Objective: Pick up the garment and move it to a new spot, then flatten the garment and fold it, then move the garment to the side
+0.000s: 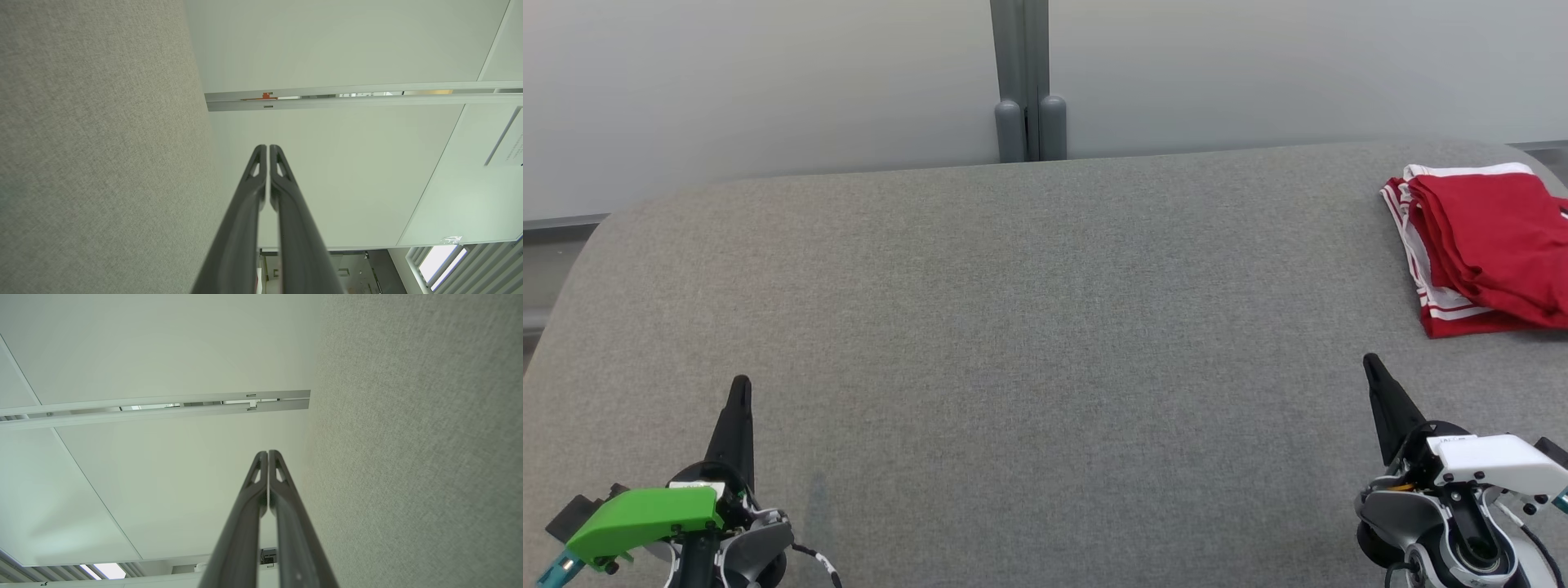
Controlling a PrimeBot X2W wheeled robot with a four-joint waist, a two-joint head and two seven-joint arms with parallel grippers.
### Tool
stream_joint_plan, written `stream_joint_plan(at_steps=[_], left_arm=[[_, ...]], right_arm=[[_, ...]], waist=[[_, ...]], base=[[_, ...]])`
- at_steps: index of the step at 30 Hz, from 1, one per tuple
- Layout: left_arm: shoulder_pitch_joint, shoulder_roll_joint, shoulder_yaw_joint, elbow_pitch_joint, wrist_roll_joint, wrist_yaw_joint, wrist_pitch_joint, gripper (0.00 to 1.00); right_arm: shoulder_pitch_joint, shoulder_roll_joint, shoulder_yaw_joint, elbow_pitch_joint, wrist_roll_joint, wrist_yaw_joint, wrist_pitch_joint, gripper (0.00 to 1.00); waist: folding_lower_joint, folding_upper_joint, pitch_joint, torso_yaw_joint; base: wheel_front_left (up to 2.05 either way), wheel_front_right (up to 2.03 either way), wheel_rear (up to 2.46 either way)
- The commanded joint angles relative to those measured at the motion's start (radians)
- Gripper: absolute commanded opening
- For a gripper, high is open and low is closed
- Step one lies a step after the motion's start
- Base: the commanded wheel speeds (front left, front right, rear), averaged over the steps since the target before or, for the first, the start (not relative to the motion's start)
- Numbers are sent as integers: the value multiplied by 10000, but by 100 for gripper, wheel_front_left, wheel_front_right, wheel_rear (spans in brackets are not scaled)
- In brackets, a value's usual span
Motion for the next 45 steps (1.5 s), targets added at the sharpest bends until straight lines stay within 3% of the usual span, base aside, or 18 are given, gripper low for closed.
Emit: stream_joint_plan(at_steps=[1,45], left_arm=[[-101,70,30,-28,-8,-41,44,0],[-101,70,29,-28,-8,-41,43,0]], right_arm=[[-64,-1,-25,22,-26,4,21,0],[-66,11,-42,22,-50,4,42,0]], waist=[[0,0,0,0],[0,0,0,0]], base=[[0,0,0],[0,0,0]])
